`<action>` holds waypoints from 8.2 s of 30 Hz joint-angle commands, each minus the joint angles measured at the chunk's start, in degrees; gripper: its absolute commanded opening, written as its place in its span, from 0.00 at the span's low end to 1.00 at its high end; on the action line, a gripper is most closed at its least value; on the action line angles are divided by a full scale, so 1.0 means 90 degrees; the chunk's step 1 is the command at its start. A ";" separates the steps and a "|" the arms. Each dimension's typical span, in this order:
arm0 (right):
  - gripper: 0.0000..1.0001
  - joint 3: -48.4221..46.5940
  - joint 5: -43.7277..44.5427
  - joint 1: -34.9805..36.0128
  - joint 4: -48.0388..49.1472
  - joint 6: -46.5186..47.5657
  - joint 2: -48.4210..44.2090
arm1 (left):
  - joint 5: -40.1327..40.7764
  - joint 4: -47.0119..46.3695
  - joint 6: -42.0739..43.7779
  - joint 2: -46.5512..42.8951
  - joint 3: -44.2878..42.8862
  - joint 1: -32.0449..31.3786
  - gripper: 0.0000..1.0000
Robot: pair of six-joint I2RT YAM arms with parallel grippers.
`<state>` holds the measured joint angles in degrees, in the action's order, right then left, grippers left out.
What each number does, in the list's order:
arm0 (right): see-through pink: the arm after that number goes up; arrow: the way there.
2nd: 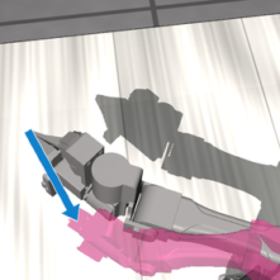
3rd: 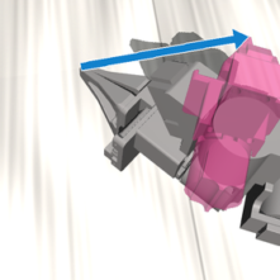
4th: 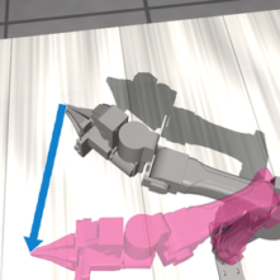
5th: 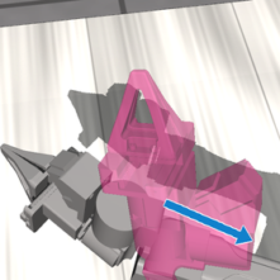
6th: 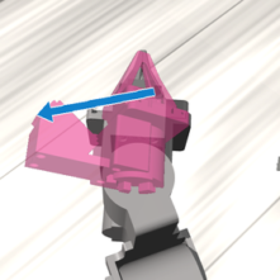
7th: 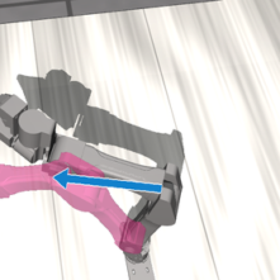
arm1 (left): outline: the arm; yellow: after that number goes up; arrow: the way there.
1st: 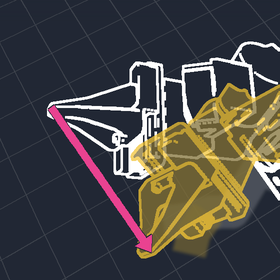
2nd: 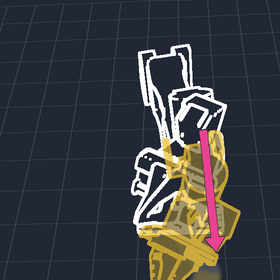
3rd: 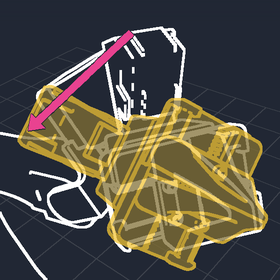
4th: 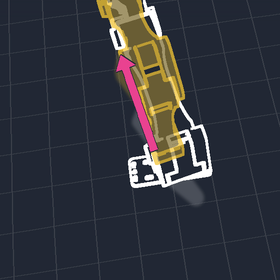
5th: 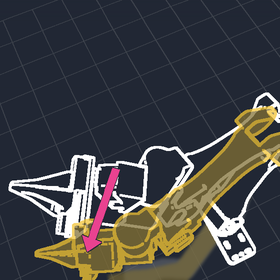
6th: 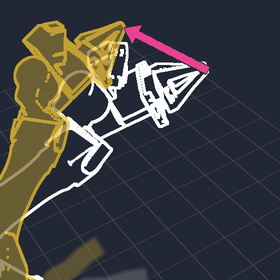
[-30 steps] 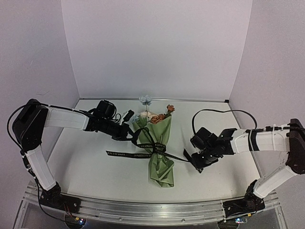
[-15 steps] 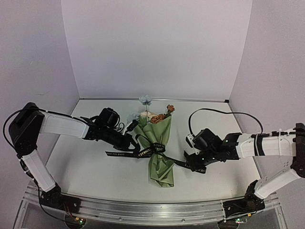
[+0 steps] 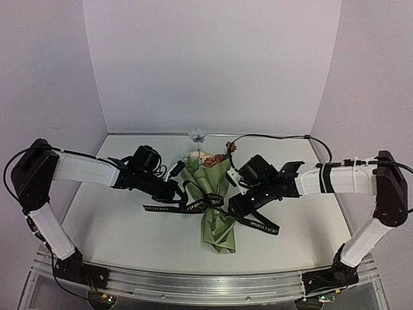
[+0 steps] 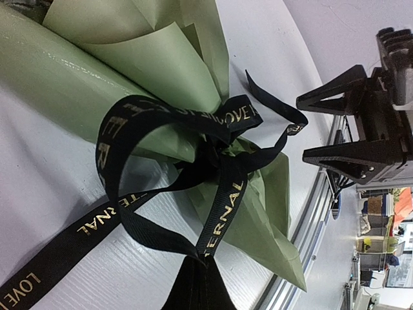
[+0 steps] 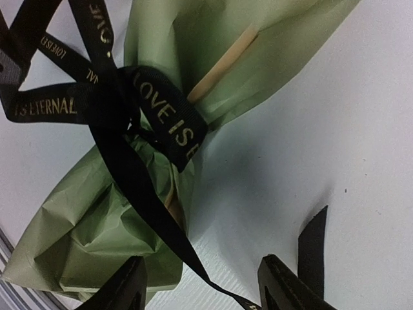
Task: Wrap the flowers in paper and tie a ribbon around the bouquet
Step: Cross the half-tied ribbon over the folded bouquet, then tie the half-tied ribbon around the folded bouquet.
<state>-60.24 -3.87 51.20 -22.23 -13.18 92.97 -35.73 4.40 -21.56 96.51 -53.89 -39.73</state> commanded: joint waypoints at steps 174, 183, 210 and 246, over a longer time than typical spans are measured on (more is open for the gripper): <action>0.00 0.0033 -0.1567 -0.0575 0.4193 -0.3764 0.1754 | 0.0350 0.1760 0.2168 0.1347 -0.2985 -0.0516 0.00; 0.00 0.0205 -0.1387 -0.0634 0.4647 -0.3800 0.1817 | 0.0076 0.1780 0.2046 0.1363 -0.3065 -0.0517 0.00; 0.00 -0.0072 -0.2681 -0.1021 0.6959 -0.5179 0.2909 | 0.0074 0.2089 0.1973 0.2121 -0.3649 -0.0557 0.10; 0.00 -0.0018 -0.2541 -0.1060 0.6793 -0.5179 0.2893 | 0.1268 0.0887 0.1218 0.1195 -0.2877 0.0246 0.62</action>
<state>-58.89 -27.07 42.02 38.03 -60.27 118.91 -25.90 16.22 -7.45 111.37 -80.84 -39.53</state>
